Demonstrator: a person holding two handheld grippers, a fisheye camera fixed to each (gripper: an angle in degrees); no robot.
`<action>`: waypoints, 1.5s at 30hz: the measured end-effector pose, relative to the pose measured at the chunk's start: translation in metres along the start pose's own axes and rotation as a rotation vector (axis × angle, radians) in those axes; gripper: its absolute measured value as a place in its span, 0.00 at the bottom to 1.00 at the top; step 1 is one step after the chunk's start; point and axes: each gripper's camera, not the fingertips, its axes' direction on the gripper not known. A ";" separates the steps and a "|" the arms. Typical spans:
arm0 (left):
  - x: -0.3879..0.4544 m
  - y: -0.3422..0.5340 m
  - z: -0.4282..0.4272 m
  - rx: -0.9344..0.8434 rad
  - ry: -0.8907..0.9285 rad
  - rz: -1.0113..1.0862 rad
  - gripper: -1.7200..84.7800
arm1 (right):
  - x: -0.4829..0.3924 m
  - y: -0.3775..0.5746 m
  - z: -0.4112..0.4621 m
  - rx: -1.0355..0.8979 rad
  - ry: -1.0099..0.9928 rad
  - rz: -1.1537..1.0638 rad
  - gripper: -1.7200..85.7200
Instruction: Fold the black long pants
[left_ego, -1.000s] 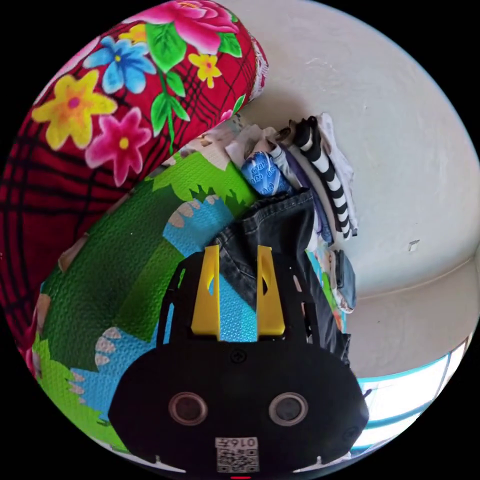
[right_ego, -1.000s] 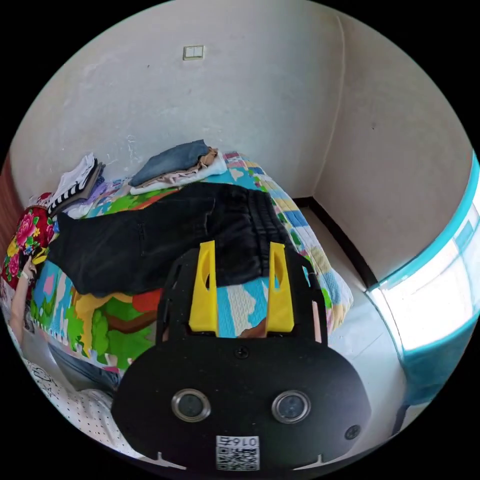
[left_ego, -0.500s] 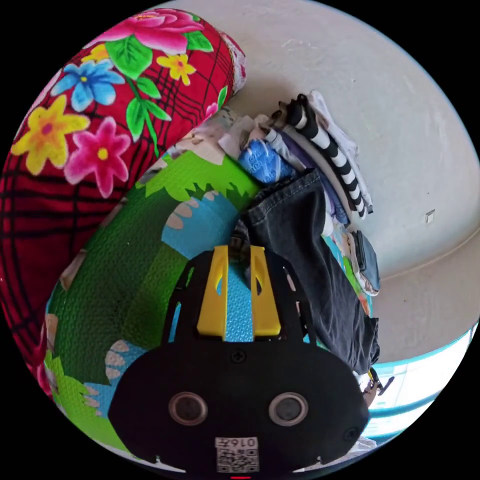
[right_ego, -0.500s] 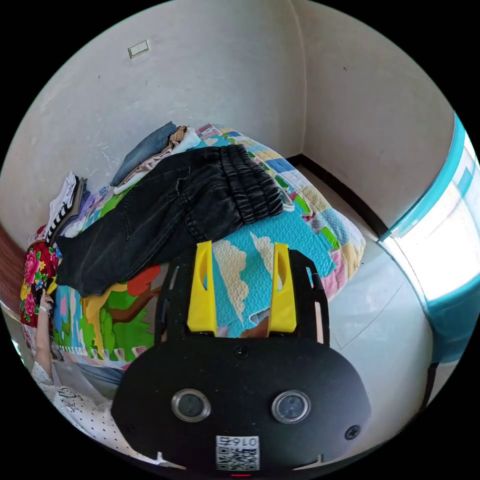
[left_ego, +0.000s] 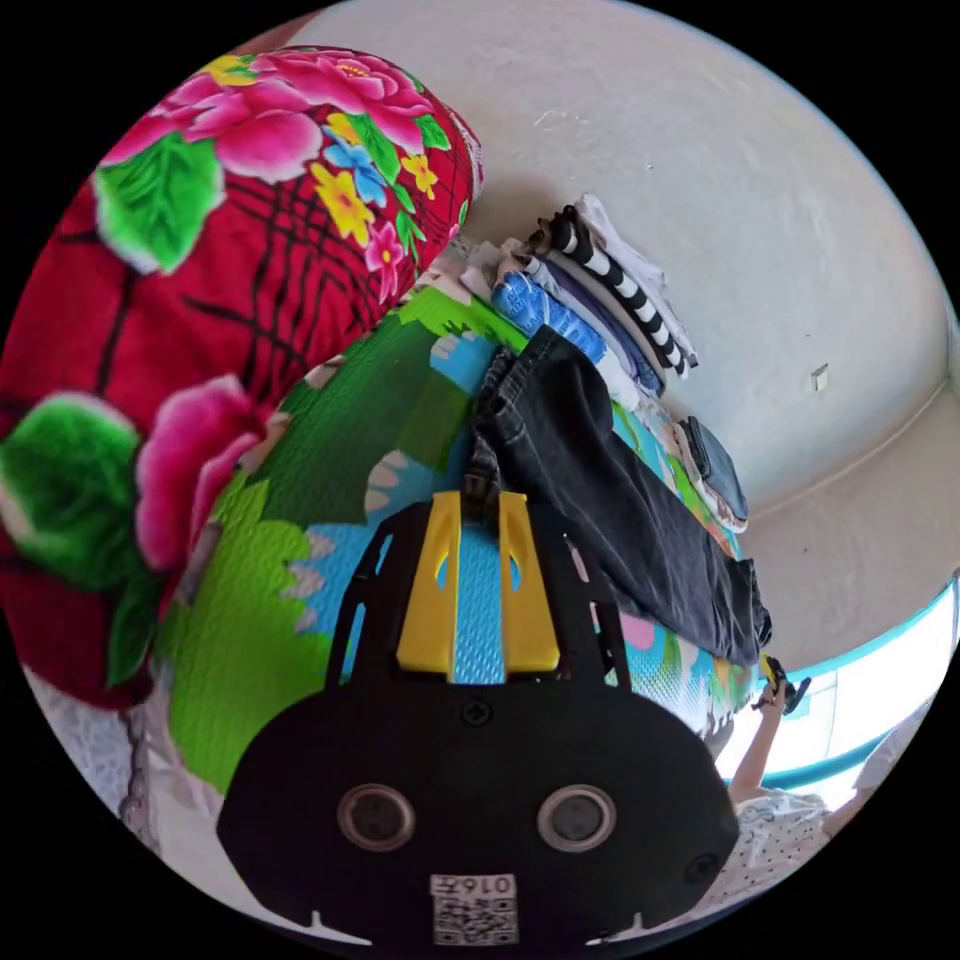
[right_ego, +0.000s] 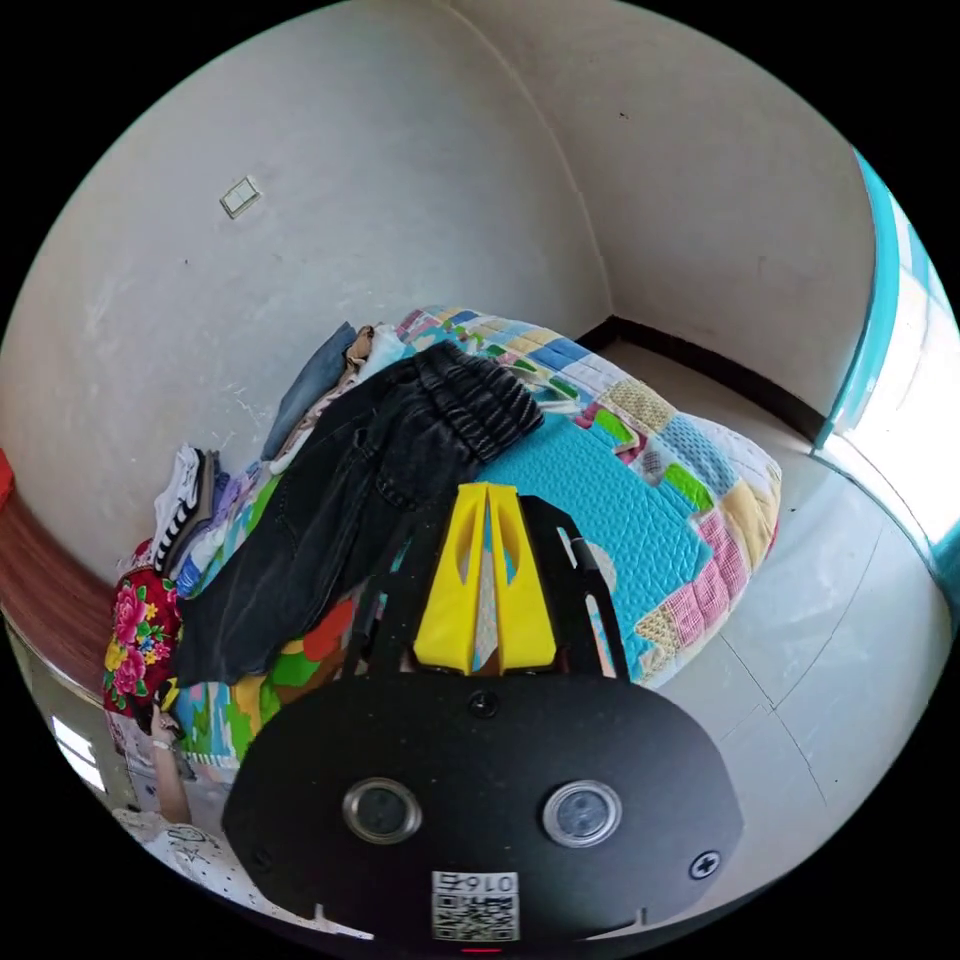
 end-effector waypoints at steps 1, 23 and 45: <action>-0.004 0.011 -0.010 -0.001 0.012 0.001 0.09 | 0.003 0.004 -0.009 0.023 -0.075 -0.002 0.04; 0.134 0.114 -0.045 -0.080 0.102 0.351 0.09 | -0.036 -0.131 0.037 -0.266 0.041 -0.436 0.09; 0.176 0.132 -0.059 -0.139 0.173 0.440 0.07 | -0.017 -0.064 -0.109 -0.031 -0.184 -0.541 0.15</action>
